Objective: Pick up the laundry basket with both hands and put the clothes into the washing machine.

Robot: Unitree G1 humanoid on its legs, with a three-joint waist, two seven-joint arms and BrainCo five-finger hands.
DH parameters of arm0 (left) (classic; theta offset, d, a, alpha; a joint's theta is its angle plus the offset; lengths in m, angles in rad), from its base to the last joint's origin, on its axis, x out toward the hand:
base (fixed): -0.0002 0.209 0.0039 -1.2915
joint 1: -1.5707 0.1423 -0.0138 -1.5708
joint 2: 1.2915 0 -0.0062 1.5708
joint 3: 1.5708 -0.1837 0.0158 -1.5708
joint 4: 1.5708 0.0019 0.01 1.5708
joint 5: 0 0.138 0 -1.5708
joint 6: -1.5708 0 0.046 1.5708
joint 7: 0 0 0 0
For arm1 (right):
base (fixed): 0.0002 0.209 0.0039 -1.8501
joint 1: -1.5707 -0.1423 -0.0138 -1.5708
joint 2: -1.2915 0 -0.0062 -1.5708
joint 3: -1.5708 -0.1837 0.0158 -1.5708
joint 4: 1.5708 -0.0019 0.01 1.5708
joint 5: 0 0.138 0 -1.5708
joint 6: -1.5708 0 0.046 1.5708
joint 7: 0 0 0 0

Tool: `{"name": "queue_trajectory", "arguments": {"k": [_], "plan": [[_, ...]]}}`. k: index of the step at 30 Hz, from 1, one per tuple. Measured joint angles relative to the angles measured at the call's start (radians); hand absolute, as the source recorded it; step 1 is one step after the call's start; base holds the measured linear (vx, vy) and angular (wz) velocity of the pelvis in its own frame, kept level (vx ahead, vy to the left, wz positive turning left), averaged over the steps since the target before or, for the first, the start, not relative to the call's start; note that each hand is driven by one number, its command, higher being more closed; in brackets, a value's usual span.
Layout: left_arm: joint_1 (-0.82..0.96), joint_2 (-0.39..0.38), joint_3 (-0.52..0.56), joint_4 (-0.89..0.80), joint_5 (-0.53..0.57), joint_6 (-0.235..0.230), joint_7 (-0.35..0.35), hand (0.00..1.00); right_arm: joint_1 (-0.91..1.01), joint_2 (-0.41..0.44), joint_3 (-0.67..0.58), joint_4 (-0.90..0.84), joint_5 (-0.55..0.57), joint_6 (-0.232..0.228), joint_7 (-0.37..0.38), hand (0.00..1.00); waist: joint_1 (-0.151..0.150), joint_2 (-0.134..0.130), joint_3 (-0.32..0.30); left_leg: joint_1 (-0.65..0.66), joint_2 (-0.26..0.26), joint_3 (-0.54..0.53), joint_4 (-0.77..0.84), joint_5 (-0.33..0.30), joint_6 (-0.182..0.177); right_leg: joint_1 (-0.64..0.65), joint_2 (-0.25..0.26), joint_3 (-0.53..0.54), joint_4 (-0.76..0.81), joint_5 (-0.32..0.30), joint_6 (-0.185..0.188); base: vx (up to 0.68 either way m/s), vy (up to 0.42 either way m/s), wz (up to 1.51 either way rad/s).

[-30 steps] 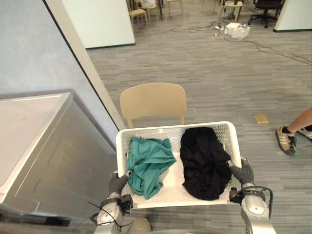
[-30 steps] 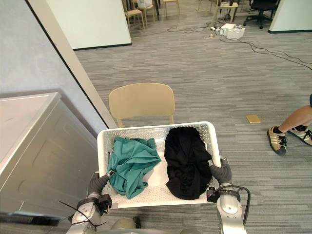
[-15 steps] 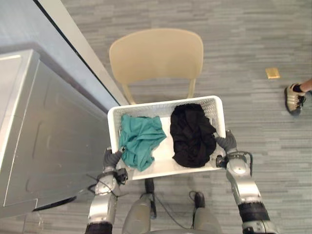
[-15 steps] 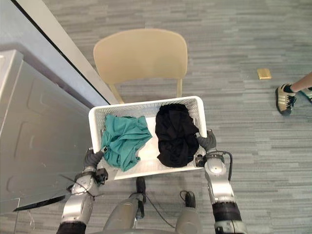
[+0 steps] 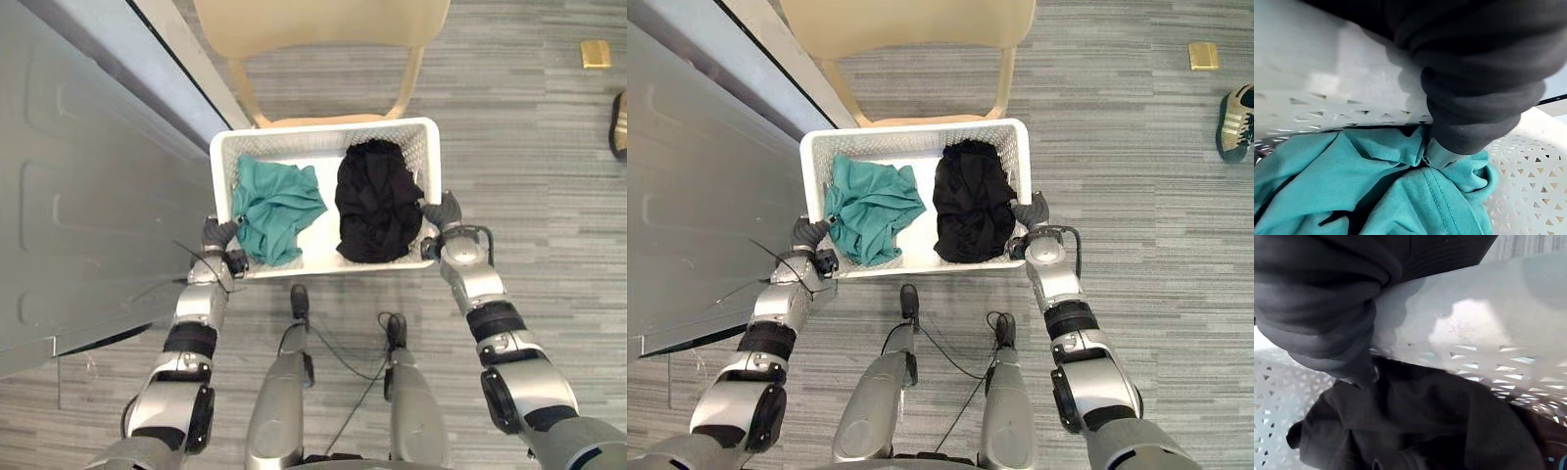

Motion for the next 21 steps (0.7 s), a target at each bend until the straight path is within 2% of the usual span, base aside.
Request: {"name": "queue_trajectory", "arguments": {"k": [1, 8, 14, 19, 21], "plan": [[-0.008, 0.002, 0.000, 0.005, 0.000, 0.000, 0.002, 0.00, -0.005, 0.000, 0.000, 0.000, 0.000, 0.000, -0.004, 0.00, 0.000, 0.000, 0.000, -0.005, 0.001, 0.001, 0.000, 0.002, -0.001, -0.006, 0.002, 0.000, 0.004, 0.000, 0.000, 0.00, 0.000, 0.00], [-0.097, 0.014, 0.022, 0.071, -0.003, 0.012, 0.079, 0.00, -0.051, 0.014, -0.018, 0.005, 0.067, 0.006, -0.009, 0.00, 0.000, -0.002, 0.001, -0.037, 0.025, 0.011, 0.000, 0.018, -0.016, -0.041, 0.023, 0.001, 0.011, 0.004, -0.006, 0.01, -0.022, -0.03], [-0.103, 0.014, 0.047, 0.069, -0.005, 0.010, 0.089, 0.00, -0.084, 0.005, -0.038, 0.002, 0.061, 0.006, -0.008, 0.00, -0.001, -0.003, 0.002, -0.023, 0.039, 0.033, 0.000, 0.018, -0.016, -0.044, 0.030, 0.015, 0.024, 0.004, -0.007, 0.03, -0.025, -0.10], [-0.100, 0.025, 0.039, 0.035, -0.043, -0.003, 0.080, 0.00, -0.044, -0.078, 0.021, -0.131, -0.010, 0.010, 0.021, 0.00, -0.003, -0.003, 0.002, -0.016, 0.038, 0.042, 0.000, 0.018, -0.017, -0.045, 0.028, 0.025, 0.028, 0.004, -0.007, 0.00, -0.013, -0.04], [-0.079, 0.060, 0.026, -0.014, -0.044, -0.007, 0.075, 0.00, -0.016, -0.109, 0.022, -0.201, -0.023, 0.007, 0.036, 0.00, -0.005, -0.005, 0.003, -0.002, 0.038, 0.048, 0.000, 0.018, -0.017, -0.039, 0.028, 0.030, 0.033, 0.004, -0.007, -0.01, -0.019, -0.08]]}}
